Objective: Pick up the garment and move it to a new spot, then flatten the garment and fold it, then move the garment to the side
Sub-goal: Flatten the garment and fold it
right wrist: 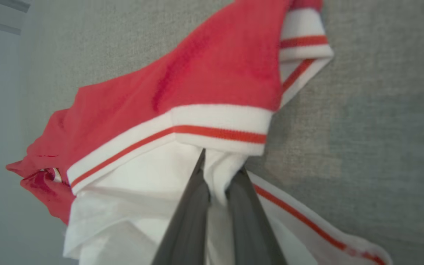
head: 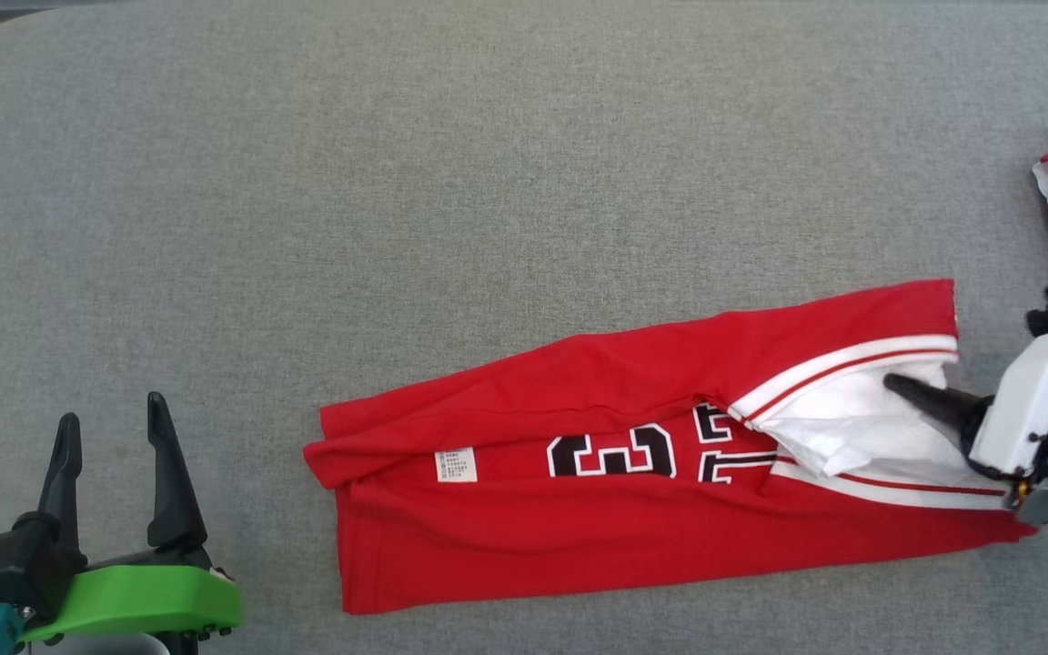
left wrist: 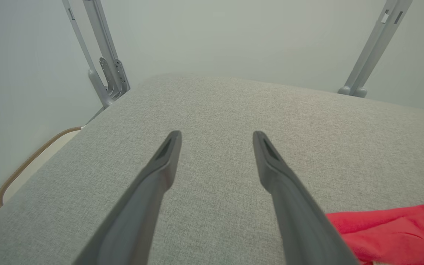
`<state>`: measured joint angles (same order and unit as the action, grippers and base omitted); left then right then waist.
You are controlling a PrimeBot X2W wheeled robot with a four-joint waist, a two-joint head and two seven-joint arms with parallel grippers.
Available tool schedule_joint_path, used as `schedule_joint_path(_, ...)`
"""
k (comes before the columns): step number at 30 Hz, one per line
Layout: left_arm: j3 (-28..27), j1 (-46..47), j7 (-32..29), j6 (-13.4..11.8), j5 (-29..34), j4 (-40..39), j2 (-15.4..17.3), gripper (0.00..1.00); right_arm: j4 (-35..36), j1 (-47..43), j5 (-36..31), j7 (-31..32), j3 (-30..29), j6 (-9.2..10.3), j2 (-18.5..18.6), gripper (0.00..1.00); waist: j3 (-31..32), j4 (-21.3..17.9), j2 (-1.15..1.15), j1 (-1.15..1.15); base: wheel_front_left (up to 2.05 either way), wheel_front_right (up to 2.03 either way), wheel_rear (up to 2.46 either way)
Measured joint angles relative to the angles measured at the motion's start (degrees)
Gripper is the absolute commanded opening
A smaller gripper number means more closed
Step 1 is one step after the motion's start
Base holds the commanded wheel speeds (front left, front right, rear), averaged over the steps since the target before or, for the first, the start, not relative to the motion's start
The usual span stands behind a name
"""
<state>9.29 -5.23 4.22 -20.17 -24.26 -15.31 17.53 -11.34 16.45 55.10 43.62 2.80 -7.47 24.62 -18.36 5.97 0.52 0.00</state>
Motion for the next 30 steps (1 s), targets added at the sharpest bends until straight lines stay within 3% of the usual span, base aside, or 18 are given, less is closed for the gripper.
schedule_joint_path(5, -0.57, -0.09, 0.07, 0.57, -0.96, 1.12, 0.54, 1.0, -0.41, 0.19, 2.79, 0.21, -6.75, -0.01, 4.31, 0.0, 1.39, -0.68, 0.0, 0.0, 0.0, 0.0, 0.0)
schedule_joint_path(11, -0.29, -0.08, 0.4, 1.53, -1.99, 2.59, 0.34, 1.0, -2.82, -0.21, 1.31, 1.44, -18.78, -0.01, 10.93, 0.0, 2.61, -1.1, 0.0, 0.0, 0.0, 0.0, 0.0)
schedule_joint_path(16, -0.07, -0.14, 0.92, 1.89, -2.6, 3.61, -0.03, 1.0, 3.16, -0.68, 0.56, 5.08, -23.26, 0.0, 11.93, 0.0, 3.0, -1.09, 0.0, 0.0, 0.0, 0.0, 0.0)
schedule_joint_path(23, 0.21, -0.02, 1.45, 2.55, -2.99, 4.3, 0.1, 1.0, 23.7, -0.99, 2.68, 12.46, -12.09, 0.0, 5.5, 0.0, 3.12, -1.87, 0.0, 0.0, 0.0, 0.0, 0.0)
schedule_joint_path(26, 0.25, 0.12, 1.47, 2.57, -2.93, 4.3, 0.24, 1.0, 28.52, -1.44, 0.36, 13.8, -5.14, 0.0, 2.11, 0.0, 3.17, -1.87, 0.0, 0.0, 0.0, 0.0, 0.0)
schedule_joint_path(30, 0.66, 0.66, 1.48, 2.57, -2.8, 4.31, 0.36, 1.0, 29.15, -2.07, -6.23, 12.13, 2.12, 0.0, -2.64, 0.0, 3.2, -1.61, 0.0, 0.0, 0.0, 0.0, 0.0)
